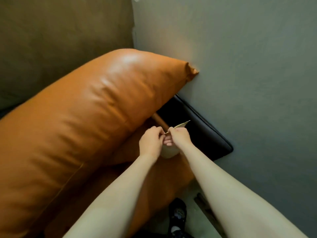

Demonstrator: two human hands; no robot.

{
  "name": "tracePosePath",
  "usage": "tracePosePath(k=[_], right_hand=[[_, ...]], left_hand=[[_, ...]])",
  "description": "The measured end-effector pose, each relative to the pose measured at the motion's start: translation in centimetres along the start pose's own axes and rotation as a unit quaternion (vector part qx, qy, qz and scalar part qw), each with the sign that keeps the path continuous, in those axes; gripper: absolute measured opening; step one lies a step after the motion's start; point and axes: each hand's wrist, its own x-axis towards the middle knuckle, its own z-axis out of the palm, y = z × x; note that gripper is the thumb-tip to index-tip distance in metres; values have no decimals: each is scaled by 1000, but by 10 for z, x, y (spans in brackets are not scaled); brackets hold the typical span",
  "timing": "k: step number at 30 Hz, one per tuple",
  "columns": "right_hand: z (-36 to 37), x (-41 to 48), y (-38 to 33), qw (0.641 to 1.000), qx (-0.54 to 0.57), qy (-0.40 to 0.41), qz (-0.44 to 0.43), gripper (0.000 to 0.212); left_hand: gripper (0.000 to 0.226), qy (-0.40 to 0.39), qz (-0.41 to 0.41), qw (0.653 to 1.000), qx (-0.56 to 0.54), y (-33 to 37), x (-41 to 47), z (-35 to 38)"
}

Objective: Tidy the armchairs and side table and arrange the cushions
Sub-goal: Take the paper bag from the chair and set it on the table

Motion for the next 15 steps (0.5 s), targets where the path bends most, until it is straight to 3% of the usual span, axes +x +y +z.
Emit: tracePosePath(k=[4,8,11,15], right_hand=[[0,-54,-19,999,-8,29,-10,30],[-9,-107,-42,999,-20,-10,-44,28],[-25,-139,-64,985,-96,15,-140,19],[-40,-185,-96,934,-239,71,-256,15]], left_hand=[[9,5,46,999,13,9,-28,-41],[10,-4,62,998,12,20,-49,-86],[7,-29,61,998,10,28,-55,-124],[11,-33,77,996,32,47,-71,-174]])
